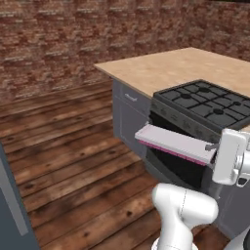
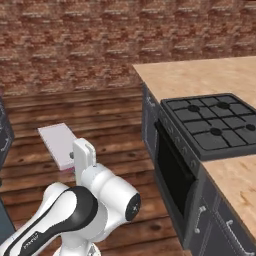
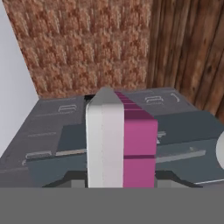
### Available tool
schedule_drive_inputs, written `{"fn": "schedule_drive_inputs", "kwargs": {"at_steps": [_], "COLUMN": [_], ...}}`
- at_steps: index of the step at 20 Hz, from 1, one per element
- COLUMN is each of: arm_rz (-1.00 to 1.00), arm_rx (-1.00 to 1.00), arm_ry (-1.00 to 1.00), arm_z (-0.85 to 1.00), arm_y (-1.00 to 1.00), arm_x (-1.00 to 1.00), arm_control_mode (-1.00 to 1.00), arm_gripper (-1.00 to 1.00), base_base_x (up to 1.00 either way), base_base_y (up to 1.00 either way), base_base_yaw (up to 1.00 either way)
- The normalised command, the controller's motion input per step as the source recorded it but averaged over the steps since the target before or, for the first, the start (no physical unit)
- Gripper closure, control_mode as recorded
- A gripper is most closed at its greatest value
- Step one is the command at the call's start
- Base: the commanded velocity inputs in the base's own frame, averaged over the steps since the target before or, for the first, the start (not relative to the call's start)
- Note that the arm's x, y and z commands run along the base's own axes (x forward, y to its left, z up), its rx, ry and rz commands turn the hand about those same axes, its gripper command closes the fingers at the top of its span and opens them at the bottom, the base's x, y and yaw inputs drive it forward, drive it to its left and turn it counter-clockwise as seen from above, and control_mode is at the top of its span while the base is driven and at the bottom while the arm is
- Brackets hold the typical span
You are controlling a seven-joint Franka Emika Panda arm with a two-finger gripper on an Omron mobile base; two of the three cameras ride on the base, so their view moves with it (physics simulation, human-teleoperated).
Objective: The ice cube tray has been filled with water. Take the tray and place it in the freezer to make ice. Close the freezer door after placing the tray.
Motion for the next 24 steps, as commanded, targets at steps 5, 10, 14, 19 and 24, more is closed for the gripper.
{"fn": "schedule_drive_inputs", "kwargs": {"at_steps": [5,10,14,19,24], "arm_rz": [0.00,0.00,0.00,0.00,0.00], "arm_rx": [0.00,0.00,0.00,0.00,0.00], "arm_ry": [0.00,0.00,0.00,0.00,0.00], "arm_z": [0.00,0.00,0.00,0.00,0.00], "arm_y": [0.00,0.00,0.00,0.00,0.00], "arm_x": [0.00,0.00,0.00,0.00,0.00], "arm_control_mode": [1.00,1.00,1.00,1.00,1.00], "arm_gripper": [1.00,1.00,1.00,1.00,1.00], "base_base_x": [0.98,0.84,0.77,0.66,0.66], "base_base_y": [0.01,0.00,0.00,0.00,-0.01], "base_base_yaw": [0.24,0.33,0.39,0.45,0.49]}}
